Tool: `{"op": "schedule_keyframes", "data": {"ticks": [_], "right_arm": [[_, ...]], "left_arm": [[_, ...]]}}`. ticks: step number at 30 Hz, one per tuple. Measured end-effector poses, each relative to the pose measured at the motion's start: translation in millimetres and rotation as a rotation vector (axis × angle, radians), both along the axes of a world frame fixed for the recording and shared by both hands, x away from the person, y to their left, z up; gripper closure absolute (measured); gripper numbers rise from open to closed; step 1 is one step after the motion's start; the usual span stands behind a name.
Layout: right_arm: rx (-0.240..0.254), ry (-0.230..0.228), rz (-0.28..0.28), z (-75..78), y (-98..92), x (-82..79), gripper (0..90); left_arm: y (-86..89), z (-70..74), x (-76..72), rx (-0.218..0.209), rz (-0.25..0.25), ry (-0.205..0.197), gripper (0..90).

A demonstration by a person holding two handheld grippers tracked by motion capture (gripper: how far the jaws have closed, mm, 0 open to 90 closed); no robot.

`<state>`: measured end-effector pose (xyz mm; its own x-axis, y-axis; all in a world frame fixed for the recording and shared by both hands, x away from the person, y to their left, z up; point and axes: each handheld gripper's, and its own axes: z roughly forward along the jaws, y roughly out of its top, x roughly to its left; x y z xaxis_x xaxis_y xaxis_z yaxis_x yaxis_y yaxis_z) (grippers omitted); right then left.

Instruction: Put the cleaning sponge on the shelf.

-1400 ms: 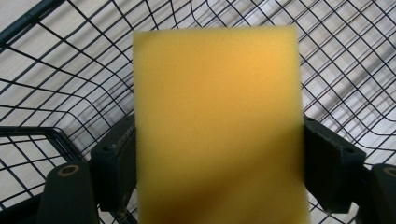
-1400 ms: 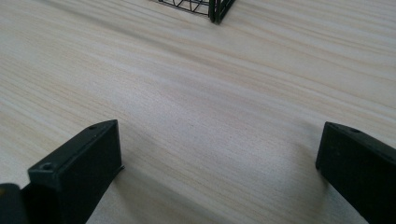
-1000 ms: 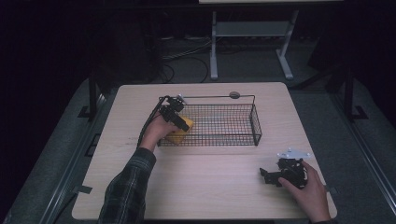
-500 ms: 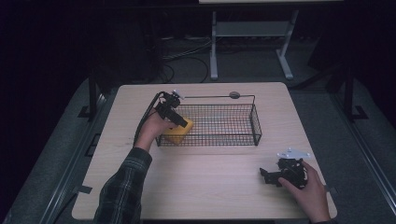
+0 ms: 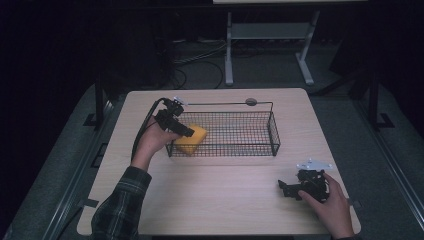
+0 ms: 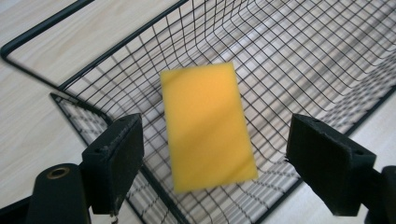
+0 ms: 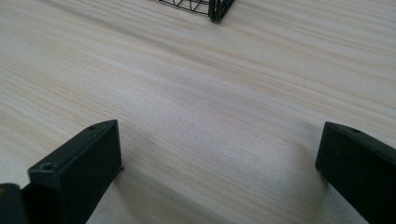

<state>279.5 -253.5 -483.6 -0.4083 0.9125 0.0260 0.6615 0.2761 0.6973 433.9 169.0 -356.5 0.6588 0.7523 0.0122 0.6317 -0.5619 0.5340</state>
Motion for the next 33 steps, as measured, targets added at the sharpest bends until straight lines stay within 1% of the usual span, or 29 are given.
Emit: {"op": "schedule_keyframes", "data": {"ticks": [4, 7, 9, 13, 16, 22, 26, 27, 28, 29, 30, 33], "right_arm": [[0.000, 0.000, 0.000, 0.0, 0.0, -0.1, 0.0], [0.000, 0.000, -0.001, 0.0, 0.0, -0.1, 0.0], [0.000, 0.000, -0.001, 0.0, 0.1, -0.2, 0.0], [0.000, 0.001, -0.001, 0.1, 0.1, -0.2, 0.0], [0.000, 0.001, -0.001, 0.1, 0.1, -0.3, 0.0], [-0.001, 0.000, 0.000, 0.1, -0.1, -0.4, 0.0], [0.001, 0.000, 0.001, 0.1, -0.1, -0.4, 0.0], [0.001, 0.000, 0.002, 0.0, -0.1, -0.4, 0.0], [0.001, 0.000, 0.002, 0.0, -0.1, -0.4, 0.0], [0.000, 0.000, 0.000, 0.0, -0.1, -0.3, 0.0], [0.000, 0.000, 0.000, 0.0, -0.1, -0.3, 0.0], [0.000, 0.000, 0.000, 0.0, -0.1, -0.3, 0.0]], "left_arm": [[8.0, 5.2, -13.2, -0.014, -0.004, -0.012, 18.8], [13.3, 7.9, -22.7, -0.010, -0.010, -0.021, 18.8], [17.5, 8.6, -30.5, -0.017, -0.002, -0.031, 18.8], [25.7, 7.0, -42.1, -0.019, -0.002, -0.034, 18.9], [33.9, 4.1, -52.0, -0.021, 0.009, -0.043, 19.1], [48.0, -3.6, -68.5, -0.024, 0.021, -0.046, 19.1], [58.0, -12.5, -80.6, -0.029, 0.033, -0.062, 19.1], [62.3, -16.2, -86.5, -0.032, 0.038, -0.067, 19.1], [62.3, -16.2, -86.5, -0.032, 0.038, -0.067, 19.1], [65.6, -19.4, -91.4, -0.034, 0.039, -0.070, 19.1], [65.6, -19.4, -91.4, -0.034, 0.039, -0.070, 19.1], [71.2, -26.0, -99.6, -0.034, 0.043, -0.071, 19.1]]}}
